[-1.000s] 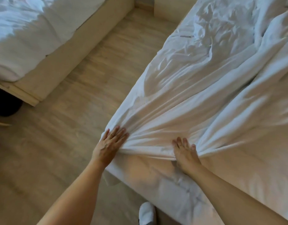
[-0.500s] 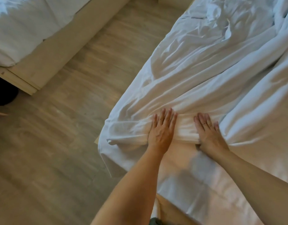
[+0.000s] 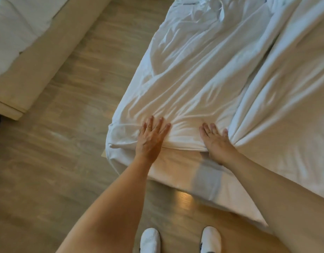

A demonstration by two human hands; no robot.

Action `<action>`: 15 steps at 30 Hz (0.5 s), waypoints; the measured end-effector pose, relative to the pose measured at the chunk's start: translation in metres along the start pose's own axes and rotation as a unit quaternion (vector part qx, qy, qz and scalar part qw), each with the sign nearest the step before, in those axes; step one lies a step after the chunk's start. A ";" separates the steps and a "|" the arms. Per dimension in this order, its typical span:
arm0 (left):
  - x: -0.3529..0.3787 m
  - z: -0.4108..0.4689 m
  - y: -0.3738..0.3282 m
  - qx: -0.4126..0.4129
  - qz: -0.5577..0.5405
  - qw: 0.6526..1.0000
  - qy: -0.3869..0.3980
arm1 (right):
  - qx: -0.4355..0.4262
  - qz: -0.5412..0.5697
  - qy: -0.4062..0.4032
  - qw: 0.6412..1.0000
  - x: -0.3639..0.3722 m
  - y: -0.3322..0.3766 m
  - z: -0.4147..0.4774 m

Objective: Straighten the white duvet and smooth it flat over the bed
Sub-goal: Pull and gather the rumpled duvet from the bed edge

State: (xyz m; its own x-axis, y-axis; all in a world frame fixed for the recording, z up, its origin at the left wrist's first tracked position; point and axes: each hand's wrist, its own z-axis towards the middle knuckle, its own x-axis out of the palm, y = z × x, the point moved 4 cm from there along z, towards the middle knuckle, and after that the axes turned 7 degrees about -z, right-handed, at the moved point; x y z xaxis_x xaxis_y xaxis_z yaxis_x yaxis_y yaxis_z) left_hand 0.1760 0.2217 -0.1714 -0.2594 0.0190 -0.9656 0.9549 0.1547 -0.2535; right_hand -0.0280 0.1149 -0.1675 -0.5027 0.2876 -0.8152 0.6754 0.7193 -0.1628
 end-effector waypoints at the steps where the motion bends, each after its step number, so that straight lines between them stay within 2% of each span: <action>1: -0.003 -0.010 0.004 0.014 -0.004 1.000 -0.006 | 0.003 0.003 0.008 1.000 0.003 0.011 -0.010; 5: -0.009 -0.053 0.039 0.037 -0.021 0.999 0.003 | 0.009 0.001 0.011 1.000 0.009 0.042 -0.042; 11: -0.050 -0.092 0.133 -0.108 0.013 0.994 0.002 | 0.048 0.054 0.026 0.997 -0.008 0.053 -0.042; 15: -0.049 -0.076 0.120 -0.074 -0.046 0.996 0.025 | 0.037 0.072 -0.016 0.997 -0.019 0.108 -0.035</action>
State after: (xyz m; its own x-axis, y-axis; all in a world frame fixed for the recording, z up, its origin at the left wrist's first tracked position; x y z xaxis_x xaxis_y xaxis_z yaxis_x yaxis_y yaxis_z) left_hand 0.2920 0.3142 -0.1503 -0.3542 0.0459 -0.9340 0.8963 0.3015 -0.3251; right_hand 0.0356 0.2098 -0.1502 -0.3805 0.3640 -0.8502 0.7779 0.6231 -0.0814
